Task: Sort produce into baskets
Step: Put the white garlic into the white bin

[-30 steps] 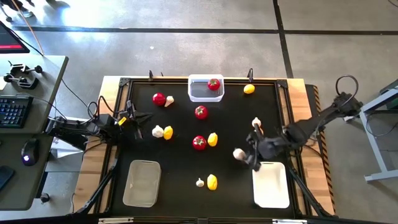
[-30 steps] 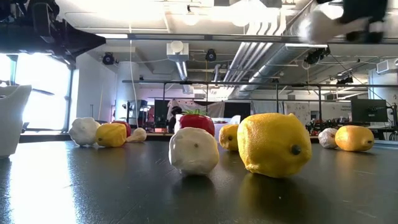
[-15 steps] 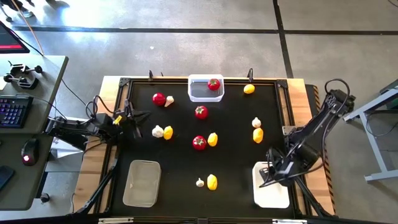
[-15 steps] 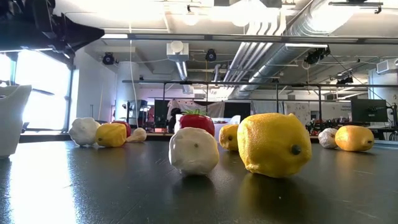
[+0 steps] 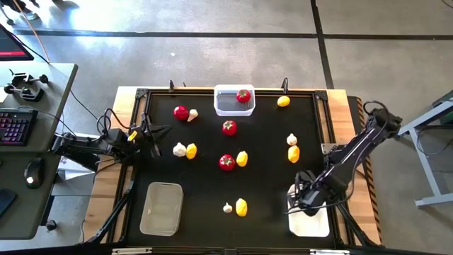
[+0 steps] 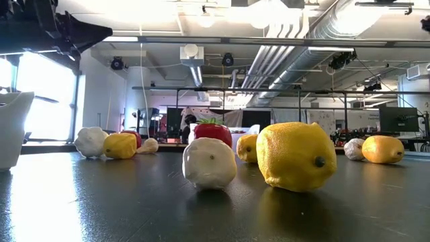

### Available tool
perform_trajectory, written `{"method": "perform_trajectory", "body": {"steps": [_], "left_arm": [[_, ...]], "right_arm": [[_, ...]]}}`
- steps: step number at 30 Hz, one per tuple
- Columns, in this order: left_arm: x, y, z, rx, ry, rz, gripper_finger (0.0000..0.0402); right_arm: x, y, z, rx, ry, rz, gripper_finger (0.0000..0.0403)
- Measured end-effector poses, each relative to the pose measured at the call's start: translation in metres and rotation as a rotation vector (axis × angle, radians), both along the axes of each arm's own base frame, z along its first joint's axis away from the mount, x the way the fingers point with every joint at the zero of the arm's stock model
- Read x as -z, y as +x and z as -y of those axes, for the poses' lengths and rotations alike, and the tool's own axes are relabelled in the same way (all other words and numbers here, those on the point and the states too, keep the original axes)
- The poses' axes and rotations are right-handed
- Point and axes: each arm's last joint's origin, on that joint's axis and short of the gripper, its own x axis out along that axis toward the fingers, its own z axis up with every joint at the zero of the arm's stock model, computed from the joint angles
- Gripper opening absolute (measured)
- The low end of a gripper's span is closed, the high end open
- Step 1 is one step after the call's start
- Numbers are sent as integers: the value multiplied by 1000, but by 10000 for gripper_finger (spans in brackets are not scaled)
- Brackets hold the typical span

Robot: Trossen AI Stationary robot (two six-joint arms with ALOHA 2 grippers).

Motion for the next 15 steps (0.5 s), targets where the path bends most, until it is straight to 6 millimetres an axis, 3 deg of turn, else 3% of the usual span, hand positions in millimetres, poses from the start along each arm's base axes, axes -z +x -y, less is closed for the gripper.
{"method": "perform_trajectory", "body": {"steps": [15], "left_arm": [[-1, 0, 0, 2, -5, 16, 0]], "right_arm": [[36, 20, -4, 99, -52, -169, 5]]}}
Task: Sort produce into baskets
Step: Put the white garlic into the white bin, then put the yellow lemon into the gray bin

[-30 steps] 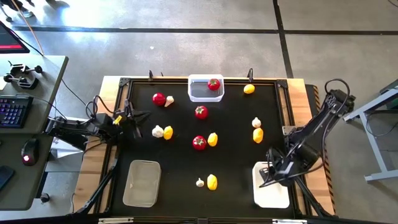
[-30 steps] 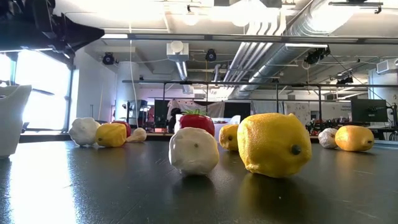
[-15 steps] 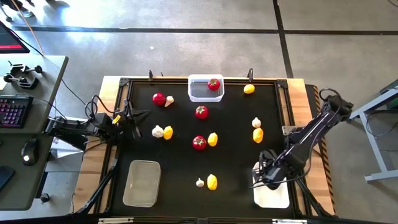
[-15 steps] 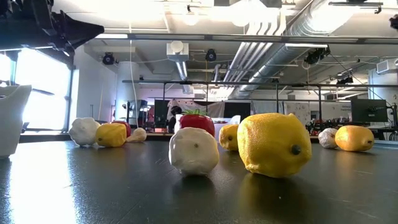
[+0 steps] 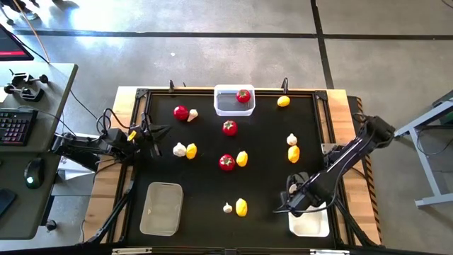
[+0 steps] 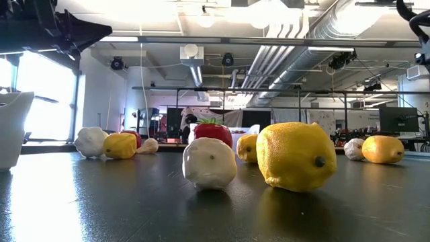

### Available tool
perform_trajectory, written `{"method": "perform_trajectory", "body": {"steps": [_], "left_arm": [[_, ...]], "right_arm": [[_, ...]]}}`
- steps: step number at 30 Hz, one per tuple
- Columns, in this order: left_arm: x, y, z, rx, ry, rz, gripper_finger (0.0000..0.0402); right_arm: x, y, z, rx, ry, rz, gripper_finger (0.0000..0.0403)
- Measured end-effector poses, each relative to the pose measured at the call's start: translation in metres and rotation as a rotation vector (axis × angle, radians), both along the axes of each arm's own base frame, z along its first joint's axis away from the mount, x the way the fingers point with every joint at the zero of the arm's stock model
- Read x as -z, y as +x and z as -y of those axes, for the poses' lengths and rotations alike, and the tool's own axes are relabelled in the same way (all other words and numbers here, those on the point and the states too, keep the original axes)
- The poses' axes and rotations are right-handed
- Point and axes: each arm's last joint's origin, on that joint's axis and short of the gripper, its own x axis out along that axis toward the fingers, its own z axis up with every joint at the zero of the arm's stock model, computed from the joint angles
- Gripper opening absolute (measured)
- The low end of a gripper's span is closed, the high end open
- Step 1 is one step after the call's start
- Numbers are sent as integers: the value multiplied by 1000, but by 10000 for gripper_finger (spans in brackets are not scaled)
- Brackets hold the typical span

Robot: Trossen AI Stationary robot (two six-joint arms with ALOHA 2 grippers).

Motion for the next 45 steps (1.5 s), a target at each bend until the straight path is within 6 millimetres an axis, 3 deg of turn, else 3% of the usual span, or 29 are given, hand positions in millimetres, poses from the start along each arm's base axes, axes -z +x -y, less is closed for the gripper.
{"method": "perform_trajectory", "body": {"steps": [5, 13, 17, 21, 25, 32, 38, 45], "left_arm": [[0, 0, 0, -18, 2, -4, 0], [0, 0, -1, -23, 1, -5, 0], [0, 0, -1, -23, 1, -4, 0], [0, 0, -1, -23, 1, -5, 0], [0, 0, -1, -23, 0, -5, 0], [0, 0, -1, -21, -6, -3, 0], [1, 0, -1, -21, -5, -13, 0], [2, 0, -1, -19, -12, -20, 0]], "right_arm": [[4, 1, -1, -61, -14, -1, 33], [3, 1, -1, -93, 3, 0, 129], [-1, 1, -3, -97, 40, -24, 156], [-23, 5, -8, -135, 66, -39, 160], [-58, 8, -10, -171, 36, -48, 160], [-109, 11, -2, -206, -194, 62, 160], [-118, 17, 16, -299, -410, 113, 160], [-114, 34, 49, -266, -506, 64, 148]]}}
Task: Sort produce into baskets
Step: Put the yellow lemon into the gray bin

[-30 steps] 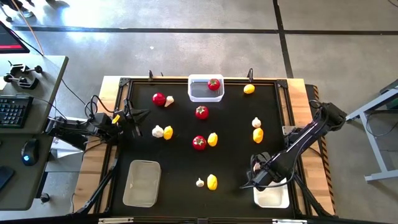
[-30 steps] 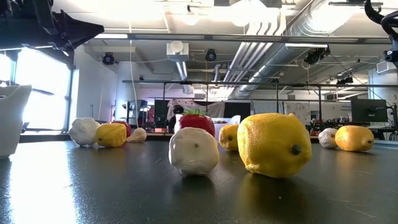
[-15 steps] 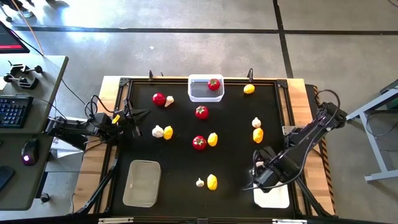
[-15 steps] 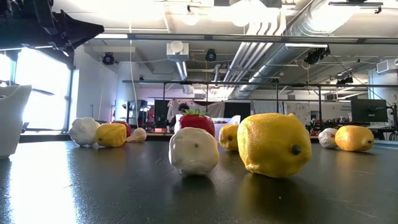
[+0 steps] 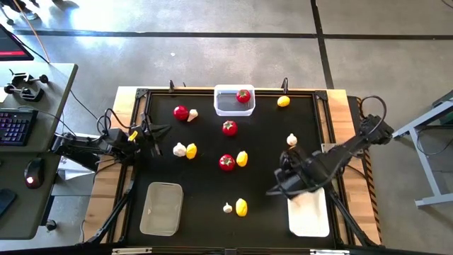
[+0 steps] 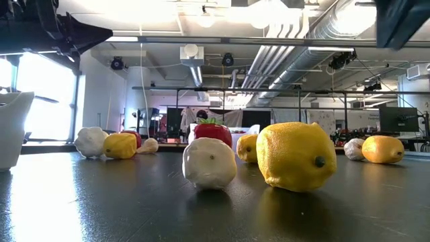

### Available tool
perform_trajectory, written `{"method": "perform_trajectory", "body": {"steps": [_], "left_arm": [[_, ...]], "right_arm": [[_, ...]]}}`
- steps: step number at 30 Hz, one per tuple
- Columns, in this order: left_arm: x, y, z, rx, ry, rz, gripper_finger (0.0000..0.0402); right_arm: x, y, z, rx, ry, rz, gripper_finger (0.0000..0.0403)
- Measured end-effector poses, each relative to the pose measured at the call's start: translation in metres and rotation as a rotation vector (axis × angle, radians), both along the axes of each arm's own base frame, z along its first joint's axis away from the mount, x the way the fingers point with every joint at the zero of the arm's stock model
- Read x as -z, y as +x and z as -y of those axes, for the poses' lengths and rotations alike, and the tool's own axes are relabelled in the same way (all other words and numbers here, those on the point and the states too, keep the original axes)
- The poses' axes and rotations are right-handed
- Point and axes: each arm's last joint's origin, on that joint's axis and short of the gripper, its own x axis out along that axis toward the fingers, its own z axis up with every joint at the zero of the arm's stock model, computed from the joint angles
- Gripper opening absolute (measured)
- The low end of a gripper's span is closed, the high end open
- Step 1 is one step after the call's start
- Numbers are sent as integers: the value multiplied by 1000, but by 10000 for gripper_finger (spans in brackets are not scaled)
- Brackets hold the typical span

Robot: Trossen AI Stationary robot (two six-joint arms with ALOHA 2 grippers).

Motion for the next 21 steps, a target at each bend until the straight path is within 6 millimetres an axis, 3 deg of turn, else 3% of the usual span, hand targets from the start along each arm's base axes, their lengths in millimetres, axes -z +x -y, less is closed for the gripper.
{"method": "perform_trajectory", "body": {"steps": [4, 12, 19, 21], "left_arm": [[1, 0, 0, 4, -7, -12, 0], [2, 1, 0, 6, -7, -20, 0], [3, 1, 0, 6, -6, -27, 0], [3, 1, 0, 7, -7, -28, 0]], "right_arm": [[17, 8, 25, 82, -11, -66, 126], [58, 7, 60, 68, 41, -186, 92], [70, -20, 73, 96, 80, -32, 13], [74, -32, 76, 148, 88, -1, 6]]}}
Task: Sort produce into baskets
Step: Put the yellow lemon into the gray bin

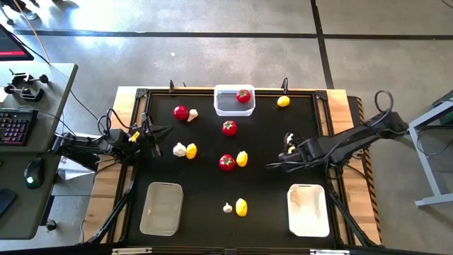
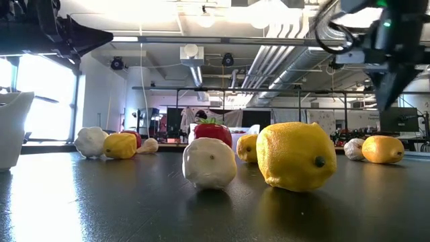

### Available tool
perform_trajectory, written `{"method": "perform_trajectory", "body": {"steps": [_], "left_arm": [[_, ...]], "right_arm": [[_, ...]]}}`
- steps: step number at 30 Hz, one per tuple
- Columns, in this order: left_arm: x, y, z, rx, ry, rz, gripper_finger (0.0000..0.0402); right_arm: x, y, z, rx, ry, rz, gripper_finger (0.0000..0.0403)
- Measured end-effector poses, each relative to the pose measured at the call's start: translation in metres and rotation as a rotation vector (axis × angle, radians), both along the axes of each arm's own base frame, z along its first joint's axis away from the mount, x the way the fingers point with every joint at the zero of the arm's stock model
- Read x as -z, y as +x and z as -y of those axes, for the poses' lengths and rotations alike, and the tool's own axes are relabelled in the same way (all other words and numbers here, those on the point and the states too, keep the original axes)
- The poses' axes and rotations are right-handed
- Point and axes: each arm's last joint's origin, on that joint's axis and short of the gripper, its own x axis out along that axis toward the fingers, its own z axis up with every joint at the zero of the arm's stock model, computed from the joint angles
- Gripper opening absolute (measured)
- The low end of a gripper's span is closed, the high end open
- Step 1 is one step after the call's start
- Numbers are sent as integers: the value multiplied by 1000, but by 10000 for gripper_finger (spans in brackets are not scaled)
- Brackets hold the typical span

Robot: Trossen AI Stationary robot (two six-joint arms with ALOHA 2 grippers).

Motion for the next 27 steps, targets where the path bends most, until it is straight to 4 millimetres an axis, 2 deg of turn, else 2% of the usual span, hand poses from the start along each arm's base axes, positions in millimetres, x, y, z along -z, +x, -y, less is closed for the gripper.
{"method": "perform_trajectory", "body": {"steps": [4, 8, 20, 23, 27], "left_arm": [[0, 0, 0, 0, -1, 0, 0], [0, 0, 0, 0, 0, 0, 0], [1, 0, 0, 4, -13, -10, 0], [3, 1, 0, 5, -20, -21, 0], [3, 1, 0, 5, -19, -20, 0]], "right_arm": [[12, -10, 3, 83, 24, 89, 24], [25, -11, 3, 82, 26, 103, 59], [40, -3, 1, 236, 1, 67, 255], [46, 0, 0, 252, -13, 35, 278], [56, 6, 1, 284, -39, 16, 283]]}}
